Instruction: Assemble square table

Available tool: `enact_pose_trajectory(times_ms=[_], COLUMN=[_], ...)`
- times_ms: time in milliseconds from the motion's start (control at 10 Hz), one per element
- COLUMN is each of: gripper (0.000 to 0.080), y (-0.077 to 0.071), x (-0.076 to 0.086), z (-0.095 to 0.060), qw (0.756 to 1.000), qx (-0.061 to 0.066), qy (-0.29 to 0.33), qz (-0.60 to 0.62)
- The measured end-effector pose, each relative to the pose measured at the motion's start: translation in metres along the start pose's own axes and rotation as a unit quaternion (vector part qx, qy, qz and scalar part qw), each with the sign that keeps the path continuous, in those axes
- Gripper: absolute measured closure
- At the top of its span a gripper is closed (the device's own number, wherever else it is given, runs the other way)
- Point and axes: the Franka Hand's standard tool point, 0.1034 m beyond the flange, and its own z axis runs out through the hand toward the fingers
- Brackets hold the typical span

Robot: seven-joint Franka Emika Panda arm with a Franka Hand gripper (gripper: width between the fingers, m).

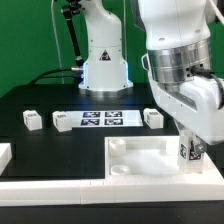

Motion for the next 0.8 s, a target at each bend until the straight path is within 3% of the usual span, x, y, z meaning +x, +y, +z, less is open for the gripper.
enact_pose_trajectory(times_ms=[300,500,800], gripper=[0.0506,0.0506,0.0505], y=[-0.0017,-0.0036,-0.0060], x=[0.0038,0.0025,0.0048], z=[-0.0008,-0.0013,-0.0028], qw=[0.992,0.966,0.949], qx=[0.007,0.008,0.014], qy=[-0.016,-0.040,-0.036], qz=[0.121,0.254,0.314])
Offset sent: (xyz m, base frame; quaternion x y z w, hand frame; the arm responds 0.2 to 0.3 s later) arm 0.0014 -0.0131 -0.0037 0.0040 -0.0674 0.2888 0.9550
